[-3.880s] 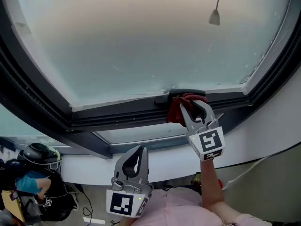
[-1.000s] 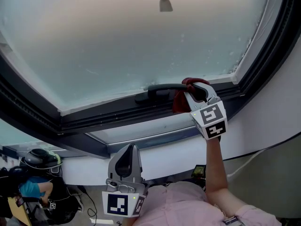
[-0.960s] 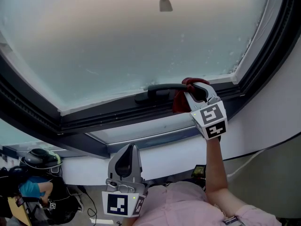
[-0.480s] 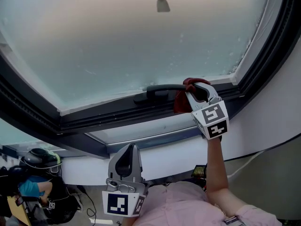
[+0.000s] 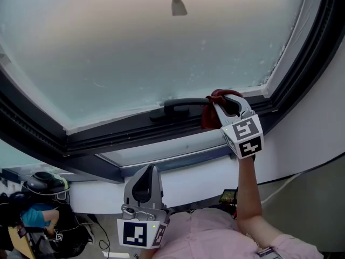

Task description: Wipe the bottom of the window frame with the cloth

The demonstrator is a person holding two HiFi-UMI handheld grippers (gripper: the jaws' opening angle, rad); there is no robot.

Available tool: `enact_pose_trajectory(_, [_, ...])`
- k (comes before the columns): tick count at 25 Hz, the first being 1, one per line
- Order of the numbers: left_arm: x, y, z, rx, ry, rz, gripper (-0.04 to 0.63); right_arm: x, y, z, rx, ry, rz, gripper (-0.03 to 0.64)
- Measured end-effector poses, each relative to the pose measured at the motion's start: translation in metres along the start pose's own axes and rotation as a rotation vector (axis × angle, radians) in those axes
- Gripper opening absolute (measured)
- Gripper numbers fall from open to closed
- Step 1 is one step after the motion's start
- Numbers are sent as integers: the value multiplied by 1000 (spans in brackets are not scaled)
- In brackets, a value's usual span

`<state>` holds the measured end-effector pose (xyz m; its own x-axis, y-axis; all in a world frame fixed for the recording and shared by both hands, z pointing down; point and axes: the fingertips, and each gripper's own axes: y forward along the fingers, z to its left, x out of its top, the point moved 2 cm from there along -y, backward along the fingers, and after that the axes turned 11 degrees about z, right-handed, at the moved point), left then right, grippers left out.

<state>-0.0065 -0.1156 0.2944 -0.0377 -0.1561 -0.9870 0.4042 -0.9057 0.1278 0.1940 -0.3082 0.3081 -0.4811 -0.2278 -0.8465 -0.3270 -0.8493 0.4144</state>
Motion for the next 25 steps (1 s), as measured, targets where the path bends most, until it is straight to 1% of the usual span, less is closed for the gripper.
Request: enact_pose_trajectory(25, [-1,10,-6,-4,0,2,-6,-18,-6,-36,-36,49,29,78])
